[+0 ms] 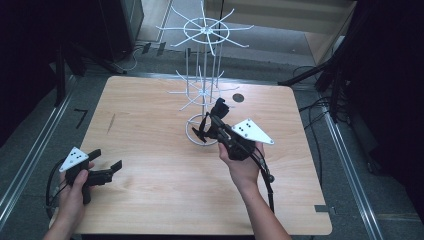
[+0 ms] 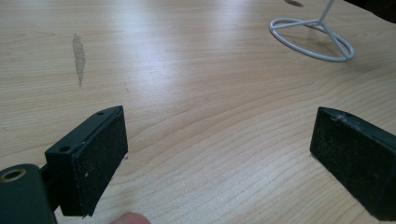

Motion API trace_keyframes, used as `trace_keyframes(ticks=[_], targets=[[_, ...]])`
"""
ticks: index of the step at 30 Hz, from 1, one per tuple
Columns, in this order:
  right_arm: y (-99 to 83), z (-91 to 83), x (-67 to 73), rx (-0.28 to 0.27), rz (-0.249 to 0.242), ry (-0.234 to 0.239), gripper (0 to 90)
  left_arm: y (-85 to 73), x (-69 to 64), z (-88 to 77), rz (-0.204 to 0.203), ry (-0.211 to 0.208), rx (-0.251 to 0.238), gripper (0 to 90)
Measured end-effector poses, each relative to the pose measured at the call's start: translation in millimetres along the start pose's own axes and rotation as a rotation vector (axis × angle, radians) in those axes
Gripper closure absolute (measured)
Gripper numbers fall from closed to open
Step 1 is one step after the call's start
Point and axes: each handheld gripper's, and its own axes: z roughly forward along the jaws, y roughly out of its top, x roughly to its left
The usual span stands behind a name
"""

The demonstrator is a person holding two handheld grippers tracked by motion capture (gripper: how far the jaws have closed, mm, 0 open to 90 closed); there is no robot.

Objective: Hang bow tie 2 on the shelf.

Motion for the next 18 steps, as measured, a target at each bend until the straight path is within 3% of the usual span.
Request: trace_keyframes(ticks=[18], targets=[[-6.8, 22.1, -1.3, -0.004, 0.006, -0.014, 89.5, 0.1, 0.3, 0.0, 0.0, -0.001, 0.002, 4.7]])
